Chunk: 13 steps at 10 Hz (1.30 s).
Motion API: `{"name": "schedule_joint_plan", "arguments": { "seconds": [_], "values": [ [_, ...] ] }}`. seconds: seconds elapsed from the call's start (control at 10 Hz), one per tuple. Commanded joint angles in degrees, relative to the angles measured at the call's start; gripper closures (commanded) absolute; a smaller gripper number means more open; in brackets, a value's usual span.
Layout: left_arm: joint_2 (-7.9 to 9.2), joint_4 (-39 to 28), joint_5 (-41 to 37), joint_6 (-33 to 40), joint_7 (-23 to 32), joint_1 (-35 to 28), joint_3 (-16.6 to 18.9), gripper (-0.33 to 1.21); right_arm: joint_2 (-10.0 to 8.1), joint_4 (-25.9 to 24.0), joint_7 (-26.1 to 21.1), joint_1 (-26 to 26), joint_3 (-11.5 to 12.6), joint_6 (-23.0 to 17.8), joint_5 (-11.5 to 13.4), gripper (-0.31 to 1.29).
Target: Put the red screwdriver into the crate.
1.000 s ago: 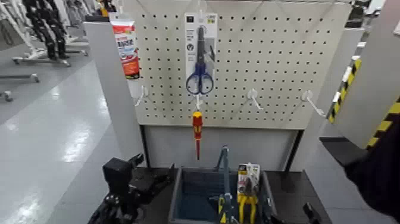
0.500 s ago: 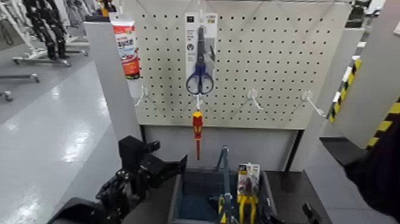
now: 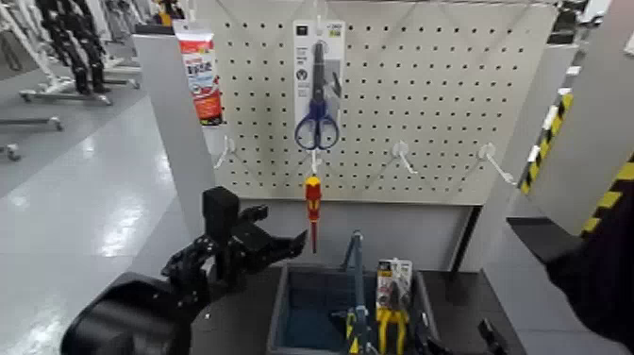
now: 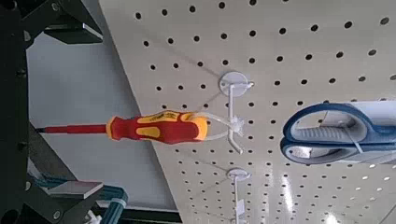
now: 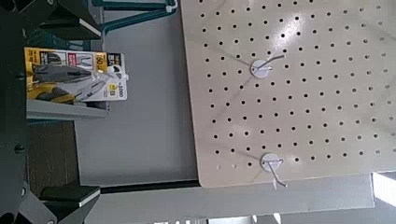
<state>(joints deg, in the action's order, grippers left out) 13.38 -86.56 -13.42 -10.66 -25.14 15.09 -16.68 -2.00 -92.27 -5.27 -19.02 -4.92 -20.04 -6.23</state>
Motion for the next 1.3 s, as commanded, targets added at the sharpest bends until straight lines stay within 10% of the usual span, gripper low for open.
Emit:
{"name": "schedule_joint_plan", "arguments": {
  "seconds": [0.1, 1.3],
  "values": [
    [-0.46, 2.45, -0.03, -0.77, -2.45, 3.28, -0.81, 0.19, -0.11, 0.07, 0.00, 0.12, -0.09, 0.00, -0.01, 0.13],
    [-3.27, 20.38, -4.95, 5.03, -13.97, 17.16, -6.26, 0.19, -0.11, 0.24, 0.09, 0.56, -0.62, -0.09, -0.28, 0.13]
  ]
}}
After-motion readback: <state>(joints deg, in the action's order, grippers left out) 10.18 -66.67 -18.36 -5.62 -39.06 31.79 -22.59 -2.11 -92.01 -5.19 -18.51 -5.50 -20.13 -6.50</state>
